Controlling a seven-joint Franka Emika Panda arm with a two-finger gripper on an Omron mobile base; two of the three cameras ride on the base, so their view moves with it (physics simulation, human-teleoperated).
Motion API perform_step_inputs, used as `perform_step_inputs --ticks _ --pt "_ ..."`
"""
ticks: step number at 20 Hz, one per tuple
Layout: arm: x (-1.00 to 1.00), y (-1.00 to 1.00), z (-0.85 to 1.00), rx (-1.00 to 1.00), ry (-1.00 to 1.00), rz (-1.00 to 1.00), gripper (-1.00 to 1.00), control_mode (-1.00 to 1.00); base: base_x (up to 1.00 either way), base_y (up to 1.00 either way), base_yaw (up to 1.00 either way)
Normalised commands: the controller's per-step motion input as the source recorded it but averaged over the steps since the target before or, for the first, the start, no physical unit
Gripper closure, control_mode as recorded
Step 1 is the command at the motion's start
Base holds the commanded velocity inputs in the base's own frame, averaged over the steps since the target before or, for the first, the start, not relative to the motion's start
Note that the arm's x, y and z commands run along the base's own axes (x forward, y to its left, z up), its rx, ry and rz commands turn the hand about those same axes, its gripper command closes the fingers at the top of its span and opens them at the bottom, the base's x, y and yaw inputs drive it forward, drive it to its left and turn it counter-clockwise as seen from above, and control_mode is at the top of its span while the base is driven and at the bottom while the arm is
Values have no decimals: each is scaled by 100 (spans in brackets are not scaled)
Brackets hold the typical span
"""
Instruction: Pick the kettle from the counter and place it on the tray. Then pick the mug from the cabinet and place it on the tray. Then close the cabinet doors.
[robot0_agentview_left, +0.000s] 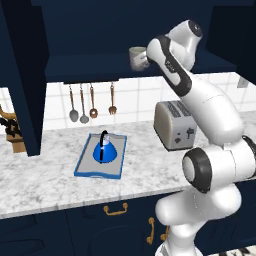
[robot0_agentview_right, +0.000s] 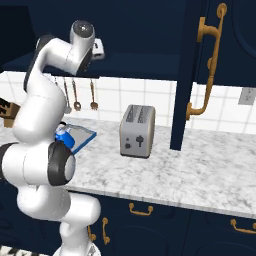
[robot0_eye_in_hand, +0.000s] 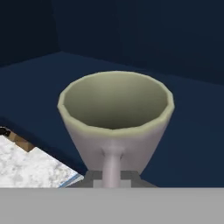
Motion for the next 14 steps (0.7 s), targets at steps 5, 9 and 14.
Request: perform_step_inputs --ticks 5,9,14 --pt "-100 35 -26 -10 4 59 100 -100 0 0 0" --pt "-91 41 -78 -1 2 43 100 -100 0 0 0" --pt "-64 33 -78 0 7 28 100 -100 0 0 0"
